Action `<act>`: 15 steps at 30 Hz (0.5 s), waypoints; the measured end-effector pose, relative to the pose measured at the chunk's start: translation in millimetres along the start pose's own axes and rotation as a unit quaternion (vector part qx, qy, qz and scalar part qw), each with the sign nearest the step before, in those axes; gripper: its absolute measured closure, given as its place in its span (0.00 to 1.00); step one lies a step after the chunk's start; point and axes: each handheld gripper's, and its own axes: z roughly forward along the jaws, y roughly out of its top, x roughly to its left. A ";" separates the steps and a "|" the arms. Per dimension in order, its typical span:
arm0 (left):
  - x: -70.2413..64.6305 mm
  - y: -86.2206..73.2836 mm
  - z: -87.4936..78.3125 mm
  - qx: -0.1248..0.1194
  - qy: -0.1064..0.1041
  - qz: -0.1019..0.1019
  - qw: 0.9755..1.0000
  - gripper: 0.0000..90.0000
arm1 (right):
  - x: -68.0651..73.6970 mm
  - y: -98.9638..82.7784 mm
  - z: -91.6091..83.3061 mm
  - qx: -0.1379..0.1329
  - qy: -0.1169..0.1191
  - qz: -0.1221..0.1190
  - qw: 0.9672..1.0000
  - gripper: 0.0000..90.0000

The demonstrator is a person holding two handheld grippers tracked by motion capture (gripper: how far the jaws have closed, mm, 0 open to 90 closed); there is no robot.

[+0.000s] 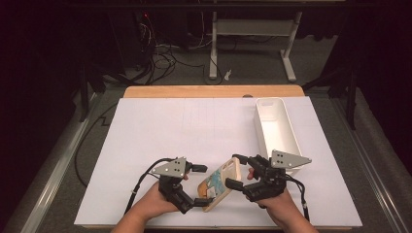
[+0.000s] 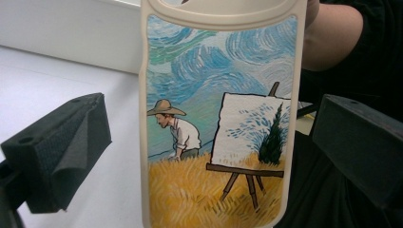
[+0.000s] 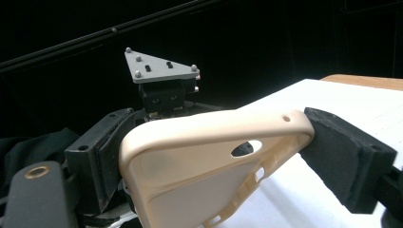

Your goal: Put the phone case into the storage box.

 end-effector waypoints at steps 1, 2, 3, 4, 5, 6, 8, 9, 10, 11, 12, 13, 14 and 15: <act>0.1 -0.1 -0.6 0.000 0.003 0.000 1.000 0.00 | -0.1 0.2 -0.3 0.000 -0.001 -0.001 1.000 0.16; 0.3 -0.2 -1.4 -0.001 0.005 0.000 1.000 0.00 | -0.2 0.4 -0.8 -0.001 -0.003 -0.002 1.000 0.16; 0.7 -0.4 -2.3 -0.002 0.006 0.000 1.000 0.00 | -0.2 0.4 -0.8 -0.001 -0.003 -0.002 1.000 0.16; 0.9 -0.4 -3.4 -0.002 0.009 0.000 1.000 0.00 | 0.0 0.6 -1.5 0.001 -0.007 -0.004 1.000 0.16; 1.4 -0.6 -4.7 -0.003 0.011 -0.001 1.000 0.00 | 0.0 0.6 -1.9 0.001 -0.008 -0.004 1.000 0.16; 1.9 -0.8 -5.9 -0.004 0.014 -0.002 1.000 0.00 | 0.0 0.6 -1.9 0.001 -0.008 -0.004 1.000 0.16; 2.8 -1.3 -8.2 -0.006 0.021 -0.003 1.000 0.00 | -0.4 0.9 -2.8 0.002 -0.011 -0.006 1.000 0.16; 3.7 -2.1 -10.1 -0.004 0.034 -0.003 0.999 0.00 | -0.7 1.3 -3.8 0.003 -0.015 -0.010 1.000 0.16; 3.7 -2.1 -10.1 -0.004 0.034 -0.003 0.999 0.00 | -0.7 1.3 -3.8 0.003 -0.015 -0.010 1.000 0.16; 4.6 -2.8 -11.2 -0.004 0.041 -0.006 0.999 0.00 | -0.9 1.4 -4.6 0.004 -0.017 -0.010 1.000 0.16; 6.3 -4.1 -14.4 -0.006 0.053 -0.009 0.999 0.00 | -1.1 1.8 -6.1 0.004 -0.020 -0.012 1.000 0.16; 7.2 -4.9 -16.5 -0.007 0.060 -0.010 0.998 0.00 | -0.8 2.2 -7.0 0.004 -0.023 -0.014 1.000 0.16; 7.2 -4.9 -16.5 -0.007 0.060 -0.010 0.998 0.00 | -0.6 2.6 -8.1 0.002 -0.024 -0.016 1.000 0.16; 8.5 -5.8 -18.9 -0.006 0.067 -0.013 0.998 0.00 | -0.6 2.6 -8.1 0.002 -0.024 -0.016 1.000 0.16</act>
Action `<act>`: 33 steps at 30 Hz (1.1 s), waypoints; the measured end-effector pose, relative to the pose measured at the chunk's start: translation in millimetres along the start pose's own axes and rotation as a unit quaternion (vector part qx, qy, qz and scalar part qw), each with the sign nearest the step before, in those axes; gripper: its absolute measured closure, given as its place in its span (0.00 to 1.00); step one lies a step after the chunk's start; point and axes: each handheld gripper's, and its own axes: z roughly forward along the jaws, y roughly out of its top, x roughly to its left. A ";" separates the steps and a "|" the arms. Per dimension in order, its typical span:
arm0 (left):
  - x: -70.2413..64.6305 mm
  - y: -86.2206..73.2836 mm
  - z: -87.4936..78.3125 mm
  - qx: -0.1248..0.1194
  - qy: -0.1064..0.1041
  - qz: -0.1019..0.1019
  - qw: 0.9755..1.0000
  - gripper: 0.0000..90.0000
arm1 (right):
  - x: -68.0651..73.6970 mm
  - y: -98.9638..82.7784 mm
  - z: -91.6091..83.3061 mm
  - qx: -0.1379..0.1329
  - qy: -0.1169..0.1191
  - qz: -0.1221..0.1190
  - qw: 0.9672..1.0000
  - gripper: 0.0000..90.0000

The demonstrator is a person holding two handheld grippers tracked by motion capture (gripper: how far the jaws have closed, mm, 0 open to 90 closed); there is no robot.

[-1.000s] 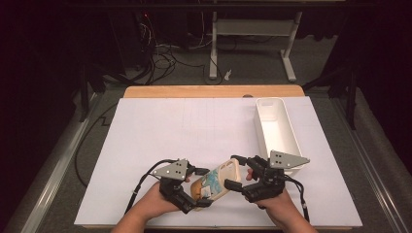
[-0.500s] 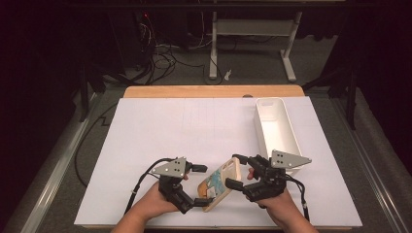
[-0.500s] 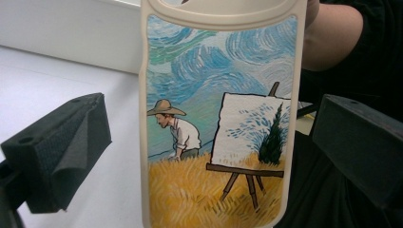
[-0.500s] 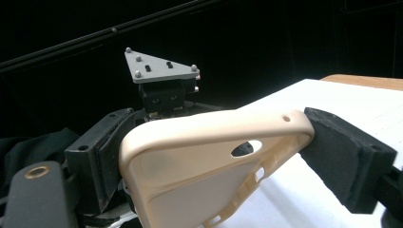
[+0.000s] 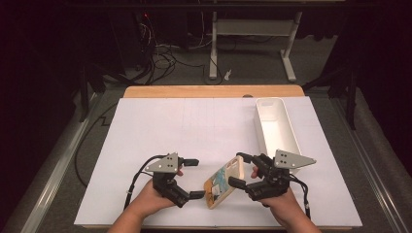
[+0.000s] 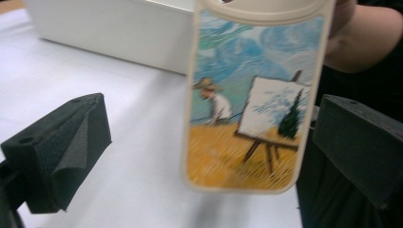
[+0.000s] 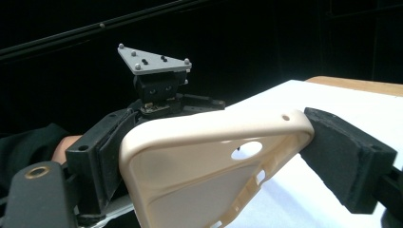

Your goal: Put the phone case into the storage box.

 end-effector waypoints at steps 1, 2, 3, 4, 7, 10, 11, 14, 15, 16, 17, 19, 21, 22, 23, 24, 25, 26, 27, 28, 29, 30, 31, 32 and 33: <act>3.6 -2.1 -6.5 -0.001 0.023 -0.006 1.000 0.00 | 0.6 0.8 -2.0 -0.002 -0.003 -0.002 1.000 0.16; 5.0 -3.0 -10.6 -0.005 0.035 -0.009 0.999 0.00 | 0.6 1.1 -2.8 -0.002 -0.005 -0.004 1.000 0.16; 5.0 -3.0 -10.6 -0.005 0.035 -0.009 0.999 0.00 | 0.6 1.1 -2.8 -0.002 -0.005 -0.004 1.000 0.16; 5.4 -3.8 -19.4 -0.013 0.069 -0.007 0.997 0.00 | 0.5 1.6 -4.2 -0.002 -0.009 -0.006 1.000 0.16; 6.4 -5.8 -32.8 -0.018 0.101 -0.013 0.995 0.00 | 0.7 2.5 -6.1 -0.003 -0.013 -0.009 1.000 0.16; 7.8 -11.8 -45.8 -0.014 0.127 -0.022 0.992 0.00 | 0.4 3.1 -8.1 -0.003 -0.018 -0.012 1.000 0.16; 7.9 -14.2 -50.3 -0.014 0.137 -0.023 0.990 0.00 | 0.3 3.3 -8.8 -0.003 -0.020 -0.013 1.000 0.16; 8.4 -21.5 -62.6 -0.014 0.163 -0.028 0.986 0.00 | -0.3 3.3 -10.6 -0.002 -0.027 -0.016 1.000 0.16; 8.3 -23.9 -65.7 -0.017 0.172 -0.029 0.985 0.00 | -0.6 3.2 -11.1 -0.002 -0.029 -0.015 0.999 0.16; 8.6 -26.4 -68.3 -0.019 0.181 -0.032 0.983 0.00 | -0.8 3.3 -11.6 -0.001 -0.031 -0.016 0.999 0.16; 8.8 -29.1 -70.2 -0.022 0.192 -0.034 0.981 0.00 | -0.8 3.5 -12.0 -0.001 -0.033 -0.018 0.999 0.16; 8.9 -32.2 -71.9 -0.022 0.200 -0.034 0.979 0.01 | -0.7 3.6 -12.4 -0.001 -0.034 -0.018 0.999 0.16; 9.3 -38.6 -74.1 -0.024 0.216 -0.037 0.975 0.01 | -0.5 4.6 -14.3 -0.003 -0.040 -0.019 0.999 0.16; 10.1 -42.2 -74.8 -0.021 0.218 -0.041 0.975 0.01 | -0.7 5.1 -15.2 -0.004 -0.042 -0.019 0.999 0.16; 10.1 -42.2 -74.8 -0.021 0.218 -0.041 0.975 0.01 | -1.0 5.4 -16.1 -0.005 -0.044 -0.019 0.999 0.16; 9.8 -43.1 -74.7 -0.018 0.220 -0.040 0.975 0.01 | -1.0 5.4 -16.1 -0.005 -0.044 -0.019 0.999 0.16; 9.4 -44.2 -73.6 -0.014 0.225 -0.041 0.974 0.01 | -1.8 6.0 -18.0 -0.006 -0.050 -0.019 0.999 0.16; 9.7 -44.5 -73.2 -0.013 0.225 -0.045 0.973 0.00 | -2.2 6.4 -19.0 -0.005 -0.055 -0.021 0.998 0.16; 9.7 -44.5 -73.2 -0.013 0.225 -0.045 0.973 0.00 | -2.8 6.7 -19.9 -0.006 -0.058 -0.021 0.998 0.16; 10.2 -45.4 -73.2 -0.015 0.230 -0.050 0.972 0.00 | -3.1 7.1 -21.0 -0.005 -0.061 -0.022 0.998 0.16; 10.2 -45.4 -73.2 -0.015 0.230 -0.050 0.972 0.00 | -3.4 7.5 -22.0 -0.006 -0.065 -0.023 0.998 0.16; 11.5 -46.9 -73.2 -0.017 0.233 -0.056 0.971 0.00 | -3.8 7.9 -23.0 -0.007 -0.069 -0.024 0.997 0.16; 11.8 -47.5 -72.8 -0.013 0.238 -0.057 0.969 0.00 | -3.9 8.3 -24.1 -0.007 -0.072 -0.026 0.997 0.16; 12.0 -47.8 -71.9 -0.008 0.244 -0.057 0.968 0.00 | -3.6 8.7 -25.2 -0.007 -0.073 -0.028 0.997 0.16; 12.3 -48.1 -71.3 -0.007 0.241 -0.056 0.969 0.00 | -3.2 9.2 -26.3 -0.007 -0.076 -0.030 0.997 0.16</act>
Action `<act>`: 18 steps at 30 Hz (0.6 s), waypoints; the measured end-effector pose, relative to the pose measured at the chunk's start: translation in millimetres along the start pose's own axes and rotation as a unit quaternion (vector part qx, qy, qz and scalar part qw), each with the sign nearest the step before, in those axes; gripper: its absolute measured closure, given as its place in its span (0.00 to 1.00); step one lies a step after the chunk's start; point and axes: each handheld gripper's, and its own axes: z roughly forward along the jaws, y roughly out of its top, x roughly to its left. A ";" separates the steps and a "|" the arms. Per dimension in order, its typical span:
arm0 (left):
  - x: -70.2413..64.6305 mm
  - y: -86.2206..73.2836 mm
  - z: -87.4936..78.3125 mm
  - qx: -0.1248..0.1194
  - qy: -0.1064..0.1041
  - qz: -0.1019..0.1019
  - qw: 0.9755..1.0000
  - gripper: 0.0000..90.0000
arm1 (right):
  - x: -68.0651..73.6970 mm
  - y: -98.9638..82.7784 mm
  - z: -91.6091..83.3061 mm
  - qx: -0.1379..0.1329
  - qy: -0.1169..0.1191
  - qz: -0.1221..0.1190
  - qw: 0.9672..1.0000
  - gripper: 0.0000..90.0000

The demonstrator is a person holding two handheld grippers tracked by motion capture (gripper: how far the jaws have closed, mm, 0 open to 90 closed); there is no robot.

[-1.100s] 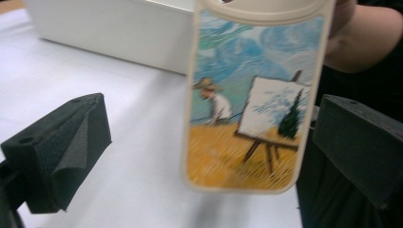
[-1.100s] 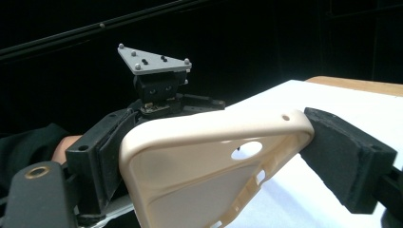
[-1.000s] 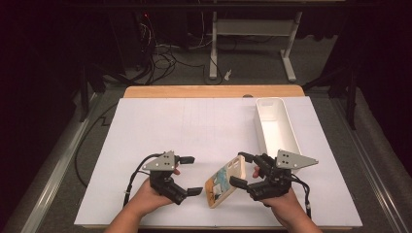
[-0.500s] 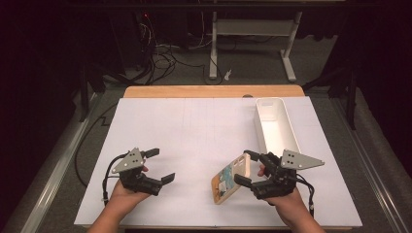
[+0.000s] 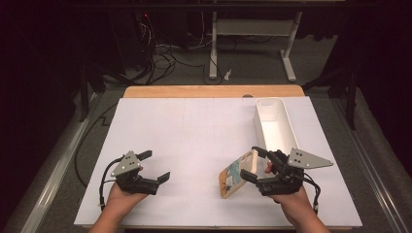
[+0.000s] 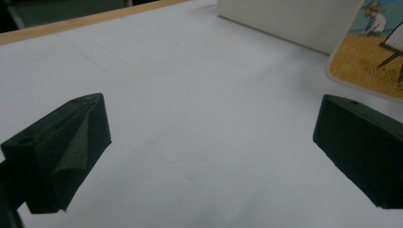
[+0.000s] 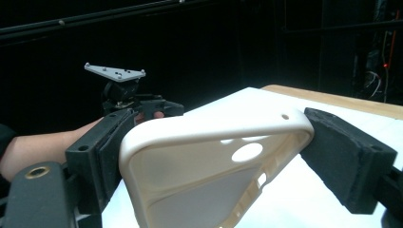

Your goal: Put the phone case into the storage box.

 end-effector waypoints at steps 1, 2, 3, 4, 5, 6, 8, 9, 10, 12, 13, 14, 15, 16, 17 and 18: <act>-0.4 -0.1 0.4 0.000 0.000 0.001 1.000 0.00 | 0.1 0.5 -1.0 -0.001 -0.003 -0.002 1.000 0.16; -1.0 0.1 0.5 0.000 0.003 0.003 1.000 0.00 | 0.1 0.9 -2.1 -0.002 -0.006 -0.003 1.000 0.16; -1.2 0.2 0.4 -0.002 0.003 0.003 1.000 0.00 | 0.0 1.4 -3.1 -0.003 -0.008 -0.003 1.000 0.16; -1.1 0.2 0.5 -0.004 0.002 0.000 1.000 0.00 | -0.1 1.7 -4.0 -0.003 -0.010 -0.002 1.000 0.16; -1.3 0.4 0.5 -0.005 0.005 0.001 1.000 0.00 | -0.5 2.0 -4.9 -0.004 -0.012 -0.004 1.000 0.16; -1.6 0.4 0.4 -0.006 0.008 0.003 1.000 0.00 | -0.7 2.3 -5.9 -0.005 -0.014 -0.003 1.000 0.16; -1.9 0.4 0.3 -0.008 0.007 0.003 1.000 0.00 | -1.4 2.9 -7.8 -0.006 -0.019 -0.004 1.000 0.16; -2.0 0.5 0.1 -0.008 0.009 0.002 1.000 0.00 | -1.5 3.2 -8.6 -0.007 -0.021 -0.003 1.000 0.16; -2.2 0.7 -0.3 -0.010 0.011 0.001 1.000 0.00 | -1.7 3.6 -9.4 -0.007 -0.024 -0.004 1.000 0.16; -1.9 1.1 -1.4 -0.016 0.014 -0.003 1.000 0.00 | -2.4 4.4 -11.1 -0.008 -0.030 -0.008 0.999 0.16; -1.5 1.2 -1.9 -0.020 0.013 -0.007 1.000 0.00 | -2.7 4.8 -12.2 -0.008 -0.033 -0.006 0.999 0.16; -1.2 1.2 -2.4 -0.022 0.015 -0.009 1.000 0.00 | -3.3 5.3 -13.1 -0.010 -0.036 -0.006 0.999 0.16; -0.9 1.2 -2.7 -0.023 0.017 -0.009 1.000 0.00 | -3.7 5.7 -14.2 -0.011 -0.038 -0.007 0.999 0.16; -0.6 1.1 -3.1 -0.023 0.020 -0.009 0.999 0.00 | -4.0 6.1 -15.1 -0.012 -0.042 -0.009 0.999 0.16; 0.0 1.1 -3.4 -0.022 0.022 -0.011 0.999 0.00 | -4.2 6.5 -16.1 -0.012 -0.045 -0.011 0.999 0.16; 0.7 1.0 -3.8 -0.022 0.024 -0.014 0.999 0.00 | -4.6 6.8 -16.9 -0.011 -0.050 -0.013 0.999 0.16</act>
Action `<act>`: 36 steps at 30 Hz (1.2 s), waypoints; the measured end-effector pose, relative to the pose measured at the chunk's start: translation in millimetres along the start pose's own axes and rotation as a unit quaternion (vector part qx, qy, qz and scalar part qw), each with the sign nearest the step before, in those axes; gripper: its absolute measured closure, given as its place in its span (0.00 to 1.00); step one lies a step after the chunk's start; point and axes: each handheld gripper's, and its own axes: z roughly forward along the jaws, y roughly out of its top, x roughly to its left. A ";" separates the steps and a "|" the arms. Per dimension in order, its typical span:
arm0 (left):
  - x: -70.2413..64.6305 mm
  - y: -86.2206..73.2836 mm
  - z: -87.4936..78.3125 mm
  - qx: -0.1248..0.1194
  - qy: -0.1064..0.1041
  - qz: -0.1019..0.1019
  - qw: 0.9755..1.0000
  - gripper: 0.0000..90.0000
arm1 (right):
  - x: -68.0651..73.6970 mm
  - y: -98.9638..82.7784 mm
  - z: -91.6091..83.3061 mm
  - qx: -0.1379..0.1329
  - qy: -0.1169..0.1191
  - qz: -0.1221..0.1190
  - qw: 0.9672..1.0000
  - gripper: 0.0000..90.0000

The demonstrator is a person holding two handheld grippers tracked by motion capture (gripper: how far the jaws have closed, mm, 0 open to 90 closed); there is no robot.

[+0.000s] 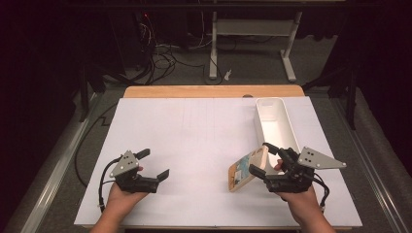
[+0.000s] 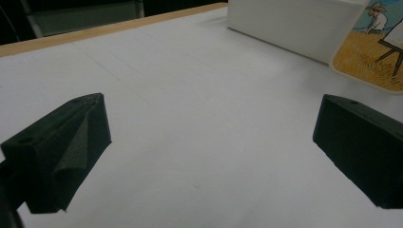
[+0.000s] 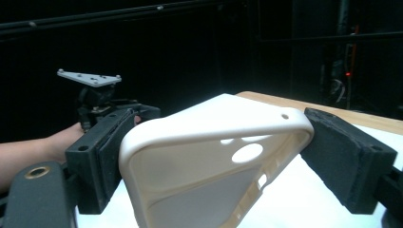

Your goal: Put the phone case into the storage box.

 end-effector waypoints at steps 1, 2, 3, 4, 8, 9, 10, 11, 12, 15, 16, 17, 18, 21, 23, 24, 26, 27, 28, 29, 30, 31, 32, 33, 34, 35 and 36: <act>0.5 -0.1 -0.4 -0.002 0.002 -0.002 1.000 0.00 | -0.3 0.3 -0.8 0.001 -0.006 -0.001 1.000 0.16; 0.8 -0.1 -0.7 -0.003 0.004 -0.003 1.000 0.00 | -0.7 0.5 -1.6 0.001 -0.010 -0.003 1.000 0.16; 1.1 -0.1 -1.1 -0.004 0.007 -0.004 1.000 0.00 | -0.7 0.8 -2.3 0.002 -0.014 -0.005 1.000 0.16; 1.5 -0.2 -1.6 -0.006 0.009 -0.004 1.000 0.00 | -0.7 1.1 -2.9 0.002 -0.018 -0.007 1.000 0.16; 1.9 -1.7 -1.9 -0.008 0.013 -0.001 1.000 0.00 | -0.8 2.3 -4.2 -0.002 -0.029 -0.010 1.000 0.16; 2.0 -1.9 -2.1 -0.008 0.015 -0.001 1.000 0.00 | -0.3 2.6 -4.6 -0.001 -0.033 -0.012 0.999 0.16; 2.3 -2.0 -2.3 -0.009 0.014 -0.002 1.000 0.00 | -0.4 2.9 -4.7 -0.002 -0.036 -0.015 0.999 0.16; 2.3 -2.0 -2.3 -0.009 0.014 -0.002 1.000 0.00 | -0.4 2.9 -4.7 -0.002 -0.036 -0.015 0.999 0.16; 2.8 -1.9 -2.8 -0.013 0.013 -0.006 1.000 0.00 | 0.1 3.3 -4.7 -0.005 -0.041 -0.017 0.999 0.16; 2.6 -2.1 -2.8 -0.018 0.013 -0.009 1.000 0.00 | 0.4 3.6 -5.1 -0.006 -0.045 -0.017 0.999 0.16; 1.7 -1.8 -3.0 -0.019 0.019 -0.006 1.000 0.00 | 0.5 4.1 -5.6 -0.007 -0.051 -0.020 0.998 0.16; 1.7 -1.8 -3.2 -0.020 0.018 -0.007 1.000 0.00 | 0.9 4.3 -5.7 -0.008 -0.054 -0.021 0.998 0.16; 1.7 -2.0 -3.1 -0.023 0.017 -0.007 1.000 0.00 | 1.2 4.5 -5.8 -0.008 -0.056 -0.023 0.998 0.16; 1.4 -3.2 -2.0 -0.029 0.013 -0.005 0.999 0.00 | 2.2 5.3 -6.3 -0.009 -0.062 -0.025 0.998 0.16; 0.9 -3.3 -1.3 -0.026 0.012 -0.003 1.000 0.00 | 2.8 6.0 -6.8 -0.009 -0.068 -0.028 0.997 0.16; 0.4 -3.4 -1.2 -0.026 0.013 -0.003 1.000 0.00 | 3.3 6.3 -6.9 -0.008 -0.073 -0.031 0.997 0.16; 0.3 -3.3 -1.0 -0.026 0.013 -0.005 1.000 0.00 | 4.3 6.9 -7.0 -0.009 -0.079 -0.038 0.996 0.16; 0.5 -3.2 -1.0 -0.026 0.014 -0.006 1.000 0.00 | 5.2 7.1 -7.1 -0.009 -0.083 -0.039 0.996 0.16; 0.6 -3.1 -1.1 -0.025 0.013 -0.007 1.000 0.00 | 5.7 7.2 -7.0 -0.009 -0.088 -0.043 0.995 0.16; 0.7 -3.1 -1.1 -0.024 0.012 -0.008 1.000 0.00 | 6.3 7.4 -6.8 -0.009 -0.091 -0.046 0.995 0.16; 0.7 -3.1 -1.1 -0.023 0.007 -0.008 1.000 0.00 | 7.0 7.5 -6.5 -0.009 -0.094 -0.049 0.994 0.16; 0.2 -3.1 -1.1 -0.023 0.005 -0.003 1.000 0.00 | 7.9 7.5 -6.5 -0.008 -0.098 -0.053 0.994 0.16; -0.7 -3.0 -0.9 -0.022 0.006 0.001 1.000 0.00 | 8.8 7.7 -6.4 -0.008 -0.102 -0.056 0.993 0.16; -1.2 -2.8 -0.7 -0.022 0.006 0.003 1.000 0.00 | 9.3 8.1 -6.4 -0.008 -0.104 -0.060 0.993 0.16; -1.5 -2.5 -0.6 -0.023 0.006 0.003 1.000 0.00 | 9.9 8.4 -6.2 -0.009 -0.107 -0.060 0.992 0.16; -1.6 -2.2 -0.6 -0.024 0.006 0.003 1.000 0.00 | 10.1 8.6 -6.2 -0.010 -0.108 -0.059 0.992 0.16; -1.6 -1.8 -0.8 -0.023 0.007 0.003 1.000 0.00 | 10.0 8.7 -6.1 -0.010 -0.108 -0.058 0.992 0.16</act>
